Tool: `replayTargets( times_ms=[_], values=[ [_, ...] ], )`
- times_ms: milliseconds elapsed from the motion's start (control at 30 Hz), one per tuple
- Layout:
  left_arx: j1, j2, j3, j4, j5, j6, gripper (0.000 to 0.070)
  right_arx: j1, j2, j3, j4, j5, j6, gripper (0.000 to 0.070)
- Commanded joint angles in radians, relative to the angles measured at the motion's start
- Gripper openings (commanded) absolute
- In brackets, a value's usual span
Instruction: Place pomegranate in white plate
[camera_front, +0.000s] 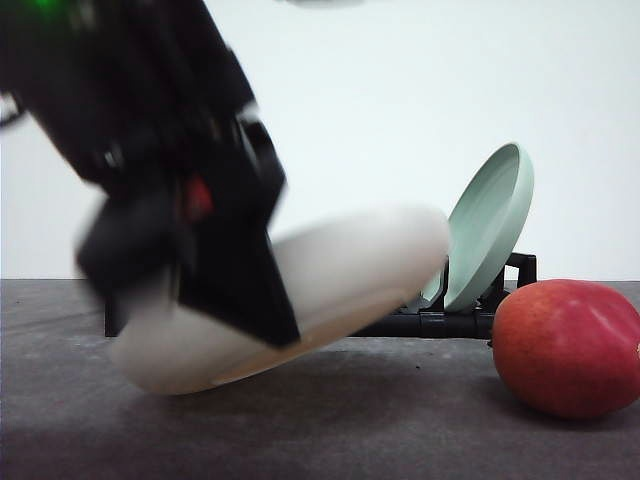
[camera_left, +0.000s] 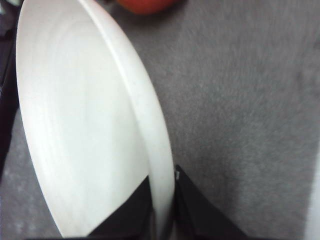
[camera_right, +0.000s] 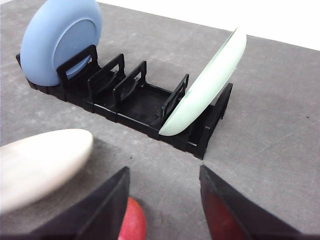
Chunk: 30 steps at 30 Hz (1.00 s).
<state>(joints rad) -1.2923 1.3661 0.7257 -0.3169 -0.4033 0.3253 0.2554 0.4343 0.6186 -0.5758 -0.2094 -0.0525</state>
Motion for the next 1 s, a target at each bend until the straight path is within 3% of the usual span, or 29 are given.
replayTargets(
  times_ms=[0, 167, 267, 333, 433, 500, 567, 667, 767, 900, 967],
  values=[
    [-0.018, 0.05, 0.016, 0.009, -0.012, 0.071, 0.0003, 0.005, 0.002, 0.017, 0.005, 0.001, 0.0, 0.0283],
    [-0.024, 0.125, 0.016, 0.004, -0.045, 0.093, 0.0009, 0.005, 0.002, 0.017, 0.005, 0.001, 0.0, 0.0283],
    [-0.024, 0.139, 0.016, -0.006, -0.045, 0.091, 0.0064, 0.005, 0.002, 0.017, 0.005, 0.001, 0.0, 0.0283],
    [-0.024, 0.138, 0.017, -0.006, -0.045, 0.079, 0.016, 0.005, 0.002, 0.017, 0.005, 0.001, 0.0, 0.0283],
    [-0.025, 0.136, 0.027, -0.023, -0.055, 0.038, 0.0389, 0.005, 0.002, 0.017, 0.005, 0.001, 0.0, 0.0283],
    [-0.024, 0.132, 0.048, -0.068, -0.06, 0.002, 0.0448, 0.005, 0.002, 0.017, 0.005, 0.001, 0.0, 0.0283],
    [-0.024, 0.119, 0.083, -0.133, -0.053, -0.045, 0.0448, 0.005, 0.002, 0.017, 0.005, 0.001, 0.0, 0.0283],
    [0.001, 0.071, 0.129, -0.214, 0.04, -0.106, 0.0448, 0.005, 0.002, 0.017, 0.006, 0.001, 0.0, 0.0283],
    [0.059, -0.003, 0.147, -0.243, 0.193, -0.186, 0.0447, 0.004, 0.002, 0.017, 0.006, 0.001, 0.0, 0.0283],
    [0.195, -0.101, 0.147, -0.269, 0.387, -0.299, 0.0447, 0.004, 0.002, 0.017, 0.006, 0.0, 0.0, 0.0283],
    [0.272, -0.139, 0.147, -0.283, 0.442, -0.333, 0.0447, 0.004, 0.002, 0.017, 0.006, 0.0, 0.0, 0.0283]
  ],
)
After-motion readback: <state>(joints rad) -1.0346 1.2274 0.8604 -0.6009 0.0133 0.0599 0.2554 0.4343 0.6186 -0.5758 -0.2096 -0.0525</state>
